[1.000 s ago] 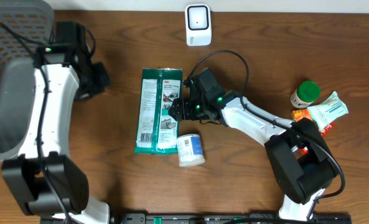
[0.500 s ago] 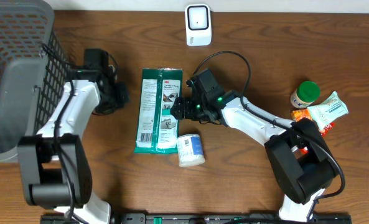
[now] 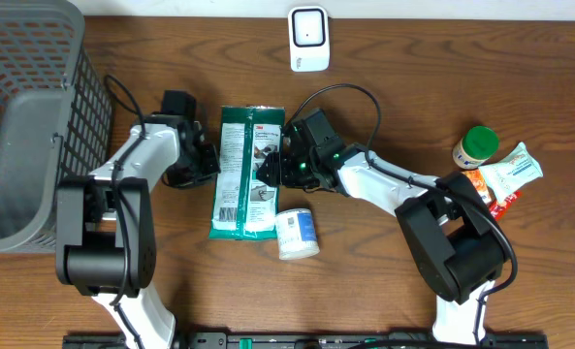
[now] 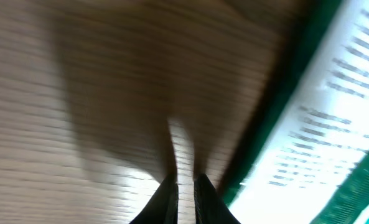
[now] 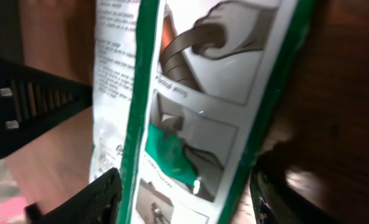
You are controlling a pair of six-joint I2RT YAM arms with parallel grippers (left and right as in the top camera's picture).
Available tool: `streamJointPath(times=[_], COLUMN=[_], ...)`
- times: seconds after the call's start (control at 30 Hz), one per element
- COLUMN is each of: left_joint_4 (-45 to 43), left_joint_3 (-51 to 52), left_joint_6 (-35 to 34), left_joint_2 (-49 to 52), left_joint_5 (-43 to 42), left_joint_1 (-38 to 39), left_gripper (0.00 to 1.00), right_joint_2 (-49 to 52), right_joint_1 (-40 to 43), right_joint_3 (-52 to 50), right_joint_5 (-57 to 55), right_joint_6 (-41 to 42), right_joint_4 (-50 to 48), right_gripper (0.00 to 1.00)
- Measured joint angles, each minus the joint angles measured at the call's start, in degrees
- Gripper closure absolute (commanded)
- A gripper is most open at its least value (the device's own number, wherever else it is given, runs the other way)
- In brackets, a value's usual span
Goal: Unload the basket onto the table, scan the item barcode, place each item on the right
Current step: 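Grasp the green 3M gloves pack with the right gripper and lift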
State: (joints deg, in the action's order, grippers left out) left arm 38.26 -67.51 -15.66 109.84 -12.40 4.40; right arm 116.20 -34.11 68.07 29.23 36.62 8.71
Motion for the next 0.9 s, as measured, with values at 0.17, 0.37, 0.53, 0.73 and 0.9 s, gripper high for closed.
streamJointPath(times=[0.17, 0.37, 0.53, 0.73, 0.9], left_joint_4=[-0.85, -1.75, -2.08, -2.34, -2.25], left_joint_3=[0.0, 0.0, 0.0, -0.02, -0.07], left_joint_6=[0.0, 0.0, -0.22, -0.55, -0.74], left_joint_2=[0.0, 0.0, 0.02, 0.0, -0.72], left_joint_5=[0.07, 0.11, 0.28, 0.2, 0.09], left_joint_1=[2.62, 4.09, 4.07, 4.07, 3.37], left_gripper=[0.88, 0.85, 0.83, 0.63, 0.46], right_joint_2=[0.44, 0.44, 0.44, 0.44, 0.44], right_joint_1=[0.0, 0.02, 0.07, 0.39, 1.9], right_joint_3=[-0.02, -0.04, -0.09, -0.17, -0.24], right_joint_5=[2.29, 3.32, 3.74, 4.11, 6.73], right_joint_6=[-1.73, -4.72, -5.9, -6.62, -8.44], right_joint_4=[-1.79, -2.4, -2.6, -3.48, -3.48], right_gripper=[0.37, 0.59, 0.98, 0.99, 0.99])
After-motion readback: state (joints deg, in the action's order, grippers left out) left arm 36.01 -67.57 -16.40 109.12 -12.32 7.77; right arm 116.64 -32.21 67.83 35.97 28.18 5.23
